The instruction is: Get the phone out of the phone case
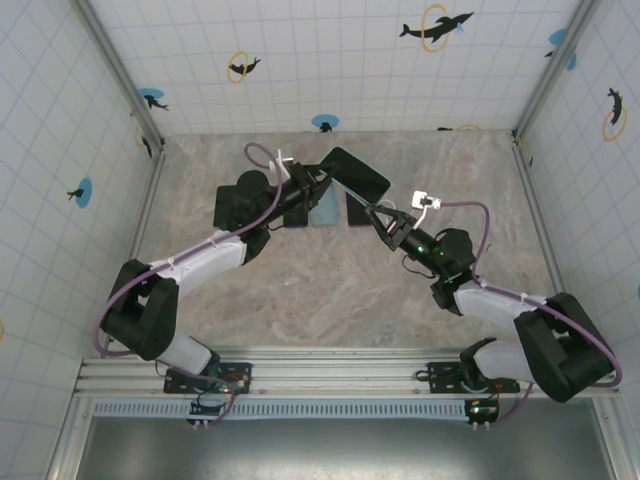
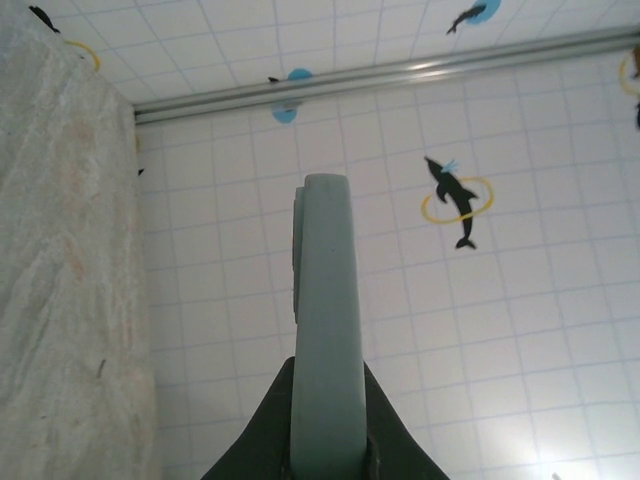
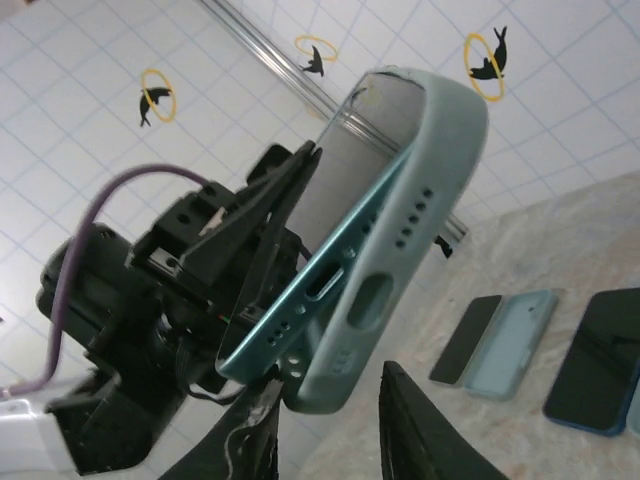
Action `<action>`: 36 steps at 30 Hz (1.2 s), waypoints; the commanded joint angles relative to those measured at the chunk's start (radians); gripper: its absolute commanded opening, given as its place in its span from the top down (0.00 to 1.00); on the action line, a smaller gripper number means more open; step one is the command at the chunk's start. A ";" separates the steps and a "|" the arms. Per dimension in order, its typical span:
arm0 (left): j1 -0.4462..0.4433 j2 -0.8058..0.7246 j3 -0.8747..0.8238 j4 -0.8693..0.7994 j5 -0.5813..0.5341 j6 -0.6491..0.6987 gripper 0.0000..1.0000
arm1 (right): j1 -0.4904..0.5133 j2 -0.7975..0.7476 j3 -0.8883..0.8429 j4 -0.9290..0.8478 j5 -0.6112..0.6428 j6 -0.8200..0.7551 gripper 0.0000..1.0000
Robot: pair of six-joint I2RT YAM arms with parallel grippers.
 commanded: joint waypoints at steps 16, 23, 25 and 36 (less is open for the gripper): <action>0.087 -0.023 0.303 -0.593 0.643 1.079 1.00 | -0.150 -0.137 0.199 -0.893 -0.447 -0.988 0.51; 0.112 -0.004 0.318 -0.787 0.751 1.378 1.00 | -0.140 -0.076 0.294 -1.087 -0.548 -1.300 0.57; 0.118 -0.001 0.318 -0.812 0.760 1.408 1.00 | -0.138 -0.054 0.315 -1.133 -0.566 -1.343 0.58; 0.125 0.004 0.324 -0.937 0.753 1.542 1.00 | -0.114 0.030 0.390 -1.224 -0.680 -1.461 0.68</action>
